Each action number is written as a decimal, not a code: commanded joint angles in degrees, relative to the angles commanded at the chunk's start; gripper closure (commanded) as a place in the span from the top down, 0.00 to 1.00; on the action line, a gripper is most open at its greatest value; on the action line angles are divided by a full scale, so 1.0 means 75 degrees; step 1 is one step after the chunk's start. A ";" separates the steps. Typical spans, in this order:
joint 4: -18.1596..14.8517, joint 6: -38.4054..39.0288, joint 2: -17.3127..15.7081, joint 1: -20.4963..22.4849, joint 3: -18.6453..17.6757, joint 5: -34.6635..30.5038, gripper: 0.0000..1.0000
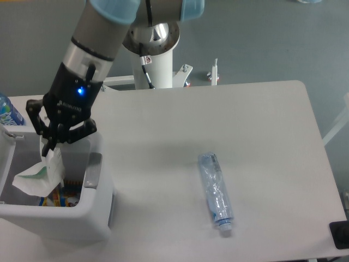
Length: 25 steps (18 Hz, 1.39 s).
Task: Place the trash in the trash can
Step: 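Lift the wrapper and carry it over the white trash bin, then open the gripper to drop the wrapper into the bin, then move the open gripper over the clear plastic water bottle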
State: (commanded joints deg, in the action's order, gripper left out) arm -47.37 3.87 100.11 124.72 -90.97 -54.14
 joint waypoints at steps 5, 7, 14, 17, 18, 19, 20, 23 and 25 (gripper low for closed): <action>0.0012 -0.0106 0.0117 0.0012 0.0152 0.0000 0.56; 0.0000 -0.0164 0.0164 0.0012 0.0304 0.0000 0.64; -0.0047 -0.0293 0.0153 0.0455 0.0749 0.0000 1.00; -0.0047 -0.0212 0.0106 0.0947 0.0949 -0.0012 1.00; -0.0047 -0.0200 0.0094 0.1112 0.0961 -0.0035 1.00; -0.0047 -0.0200 0.0082 0.1310 0.1007 -0.0140 1.00; -0.0058 -0.0153 0.0071 0.1487 0.1089 -0.0373 1.00; -0.0094 -0.0106 0.0187 0.1733 0.1522 -0.1263 1.00; -0.0117 -0.0141 0.0409 0.1805 0.1733 -0.1744 1.00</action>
State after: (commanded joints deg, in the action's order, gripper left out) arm -48.25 2.81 103.18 138.25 -77.97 -67.22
